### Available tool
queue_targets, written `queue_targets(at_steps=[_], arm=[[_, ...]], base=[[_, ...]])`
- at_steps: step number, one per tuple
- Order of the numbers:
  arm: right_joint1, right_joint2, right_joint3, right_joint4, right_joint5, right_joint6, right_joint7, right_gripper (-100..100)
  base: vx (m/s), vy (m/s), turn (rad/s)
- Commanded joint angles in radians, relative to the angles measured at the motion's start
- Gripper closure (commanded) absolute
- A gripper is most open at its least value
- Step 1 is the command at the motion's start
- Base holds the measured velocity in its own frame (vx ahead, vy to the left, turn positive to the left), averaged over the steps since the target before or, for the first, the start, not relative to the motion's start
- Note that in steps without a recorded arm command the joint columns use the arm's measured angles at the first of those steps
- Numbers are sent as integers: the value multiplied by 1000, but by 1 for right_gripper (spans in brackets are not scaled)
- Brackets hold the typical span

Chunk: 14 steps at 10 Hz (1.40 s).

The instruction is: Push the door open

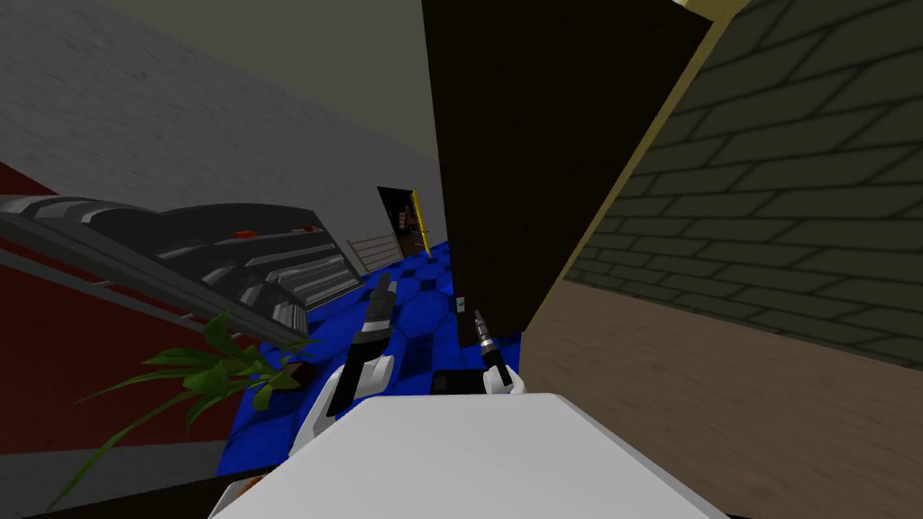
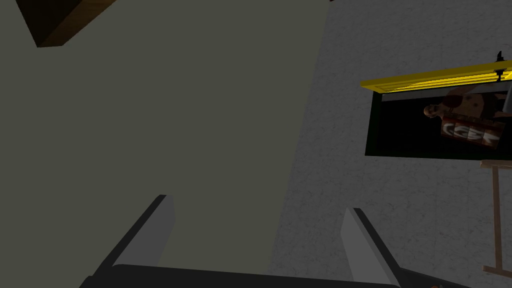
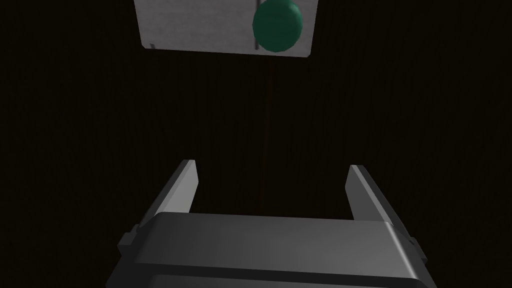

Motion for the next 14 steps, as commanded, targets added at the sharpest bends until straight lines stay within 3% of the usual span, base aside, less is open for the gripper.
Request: queue_targets(at_steps=[1,4,6,7,8,13,14], arm=[[-8,-7,-5,11,0,-3,-4,-100],[-16,13,-15,19,1,-6,-6,-100],[-20,43,-20,23,1,-7,-8,-100],[-16,31,-19,17,1,-6,-7,-100],[-16,31,-19,17,1,-6,-7,100],[-16,31,-19,17,1,-6,-7,100],[-18,12,-35,20,-5,-4,-3,100]], base=[[201,101,28],[163,119,22],[127,121,16],[40,44,-27],[-8,-7,21],[-6,-7,5],[99,59,-26]])
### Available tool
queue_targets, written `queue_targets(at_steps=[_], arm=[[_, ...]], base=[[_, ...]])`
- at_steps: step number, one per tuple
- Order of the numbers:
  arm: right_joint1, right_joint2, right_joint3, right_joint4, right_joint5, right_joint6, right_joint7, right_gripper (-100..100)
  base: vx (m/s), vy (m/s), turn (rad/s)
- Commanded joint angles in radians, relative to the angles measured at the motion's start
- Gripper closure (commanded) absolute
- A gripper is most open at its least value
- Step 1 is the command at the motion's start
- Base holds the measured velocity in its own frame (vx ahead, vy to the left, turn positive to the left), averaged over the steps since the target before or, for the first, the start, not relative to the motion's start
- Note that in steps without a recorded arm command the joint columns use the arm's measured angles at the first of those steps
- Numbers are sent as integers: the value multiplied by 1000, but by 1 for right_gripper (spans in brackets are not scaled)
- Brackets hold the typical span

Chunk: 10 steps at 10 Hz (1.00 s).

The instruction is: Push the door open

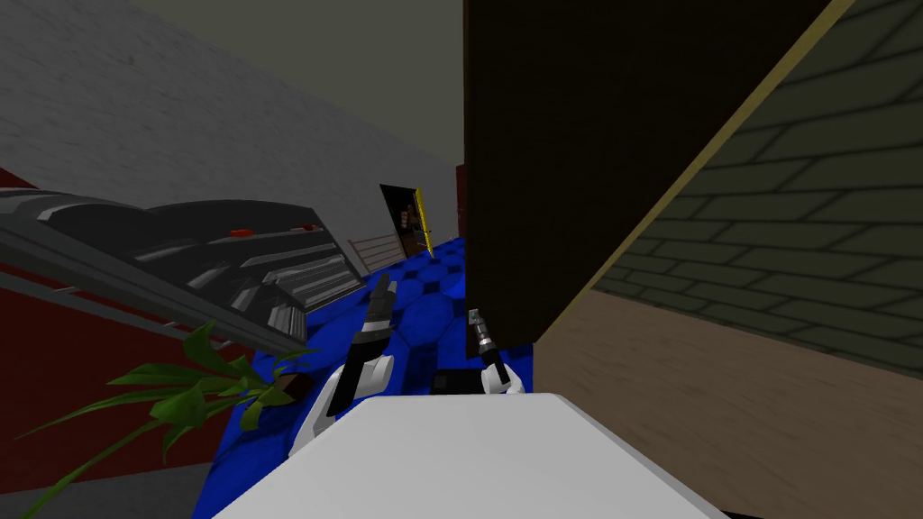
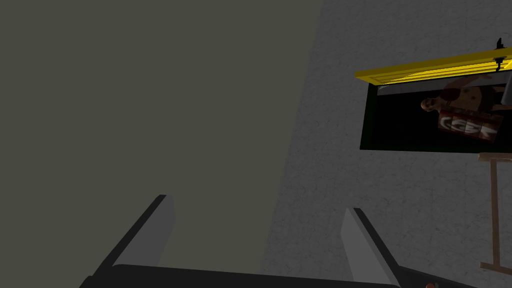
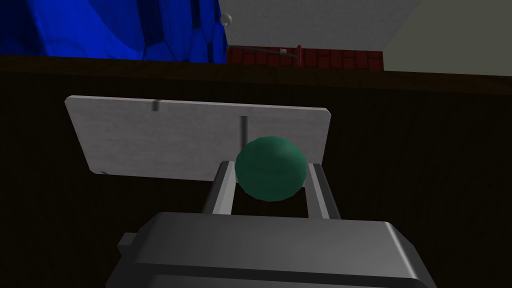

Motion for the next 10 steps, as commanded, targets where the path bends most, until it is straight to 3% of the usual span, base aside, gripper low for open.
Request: queue_targets(at_steps=[1,4,6,10], arm=[[-4,-21,-24,-2,-8,-4,4,100],[-8,-32,-50,1,-18,-5,8,100],[-13,-32,-86,4,-31,-7,14,100],[-22,3,-139,10,-50,-9,22,100]], base=[[132,122,-72],[156,122,-68],[177,131,-82],[185,131,-99]])
